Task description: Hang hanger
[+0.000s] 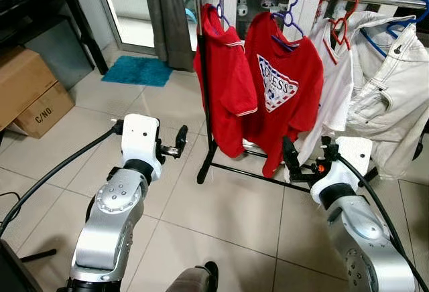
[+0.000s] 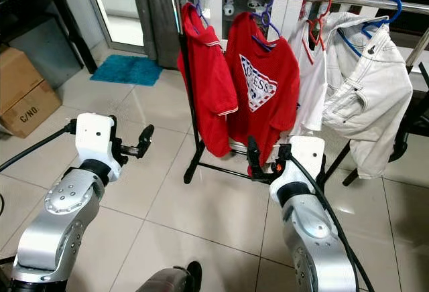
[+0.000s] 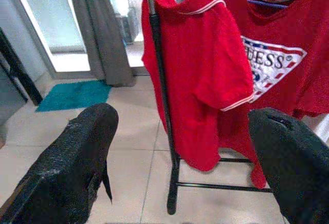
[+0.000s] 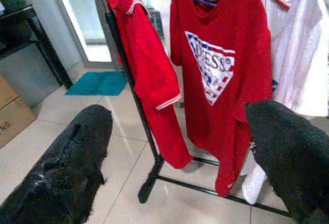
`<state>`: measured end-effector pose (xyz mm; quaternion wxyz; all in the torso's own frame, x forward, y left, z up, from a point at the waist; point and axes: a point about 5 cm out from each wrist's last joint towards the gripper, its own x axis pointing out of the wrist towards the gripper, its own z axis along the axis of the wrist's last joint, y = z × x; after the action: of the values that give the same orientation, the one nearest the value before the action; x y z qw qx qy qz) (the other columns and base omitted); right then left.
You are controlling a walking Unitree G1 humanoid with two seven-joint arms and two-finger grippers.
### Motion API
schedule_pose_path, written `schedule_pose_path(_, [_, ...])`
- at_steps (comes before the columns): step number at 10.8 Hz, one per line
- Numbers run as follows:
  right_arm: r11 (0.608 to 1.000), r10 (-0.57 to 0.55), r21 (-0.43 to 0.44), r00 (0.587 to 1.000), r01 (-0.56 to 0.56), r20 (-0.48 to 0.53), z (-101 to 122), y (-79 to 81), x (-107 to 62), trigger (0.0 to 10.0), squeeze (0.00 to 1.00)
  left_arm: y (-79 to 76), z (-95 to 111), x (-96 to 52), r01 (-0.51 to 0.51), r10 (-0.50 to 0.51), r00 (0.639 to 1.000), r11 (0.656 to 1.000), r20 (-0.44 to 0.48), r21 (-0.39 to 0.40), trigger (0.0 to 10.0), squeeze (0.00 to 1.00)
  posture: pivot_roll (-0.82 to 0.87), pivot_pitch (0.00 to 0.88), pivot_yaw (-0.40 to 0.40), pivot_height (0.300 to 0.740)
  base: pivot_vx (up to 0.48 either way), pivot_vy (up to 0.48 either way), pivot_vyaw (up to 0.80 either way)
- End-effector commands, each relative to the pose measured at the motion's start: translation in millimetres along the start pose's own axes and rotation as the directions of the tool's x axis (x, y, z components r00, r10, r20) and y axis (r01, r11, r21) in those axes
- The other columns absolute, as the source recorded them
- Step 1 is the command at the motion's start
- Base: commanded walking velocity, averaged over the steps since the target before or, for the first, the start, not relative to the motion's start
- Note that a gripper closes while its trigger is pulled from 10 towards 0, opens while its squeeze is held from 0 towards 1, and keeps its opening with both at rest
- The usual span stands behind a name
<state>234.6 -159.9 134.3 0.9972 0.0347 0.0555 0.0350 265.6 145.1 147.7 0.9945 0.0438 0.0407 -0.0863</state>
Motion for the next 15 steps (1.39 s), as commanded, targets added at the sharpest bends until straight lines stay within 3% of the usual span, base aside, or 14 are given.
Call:
schedule_pose_path(1, [1.0,-0.016,0.006,0.999,0.016,-0.031,-5,-1.4,0.6,10.0,1.0,2.9,3,-2.1,-0.015,0.015,1.0,1.0,0.008,-0.003,10.0,0.59,0.11,0.064,0.052,0.74,0.247,0.0,0.0])
schedule_pose_path(2, [1.0,-0.019,0.006,0.999,0.019,-0.036,-6,-1.8,0.5,10.0,1.0,2.0,4,-2.7,-0.008,0.008,1.0,1.0,0.005,-0.016,10.0,0.59,0.11,0.067,0.05,0.74,0.352,0.0,0.0])
schedule_pose_path(3, [1.0,-0.028,0.005,0.999,0.028,-0.043,-6,-3.1,1.3,10.0,1.0,0.8,4,-2.4,-0.002,0.002,1.0,1.0,0.0,-0.031,10.0,0.27,0.11,0.071,0.048,0.74,0.349,0.0,0.0])
schedule_pose_path(4, [1.0,-0.028,0.009,0.998,0.029,-0.052,-6,-3.5,1.6,10.0,1.0,0.2,3,-2.5,0.002,-0.002,1.0,0.999,-0.003,-0.043,10.0,0.1,0.11,0.073,0.049,0.74,0.352,0.0,0.0])
schedule_pose_path(5, [1.0,-0.027,-0.001,0.998,0.027,-0.051,-6,-3.1,1.3,10.0,0.95,-0.4,2,-2.6,0.008,-0.009,1.0,0.999,-0.01,-0.044,10.0,0.0,0.11,0.073,0.049,0.74,0.364,0.0,0.0])
schedule_pose_path(6, [0.999,-0.036,-0.01,0.997,0.035,-0.063,-7,-3.7,0.6,10.0,0.0,-1.7,1,-2.4,0.017,-0.018,1.0,0.999,-0.016,-0.047,10.0,0.0,0.1,0.075,0.049,0.74,0.364,0.0,0.0])
schedule_pose_path(13, [0.999,-0.051,-0.018,0.997,0.05,-0.061,-3,-6.1,-2.3,10.0,0.0,-5.8,1,-0.7,0.042,-0.042,0.999,0.999,-0.009,-0.02,10.0,0.0,0.08,0.069,0.047,0.74,0.325,0.0,0.0])
schedule_pose_path(15, [0.998,-0.035,-0.046,0.998,0.032,-0.059,1,-4.2,-2.2,10.0,0.0,-8.0,0,-2.9,0.045,-0.045,0.999,0.999,-0.003,-0.025,10.0,0.0,0.07,0.074,0.046,0.74,0.315,0.0,-0.67])
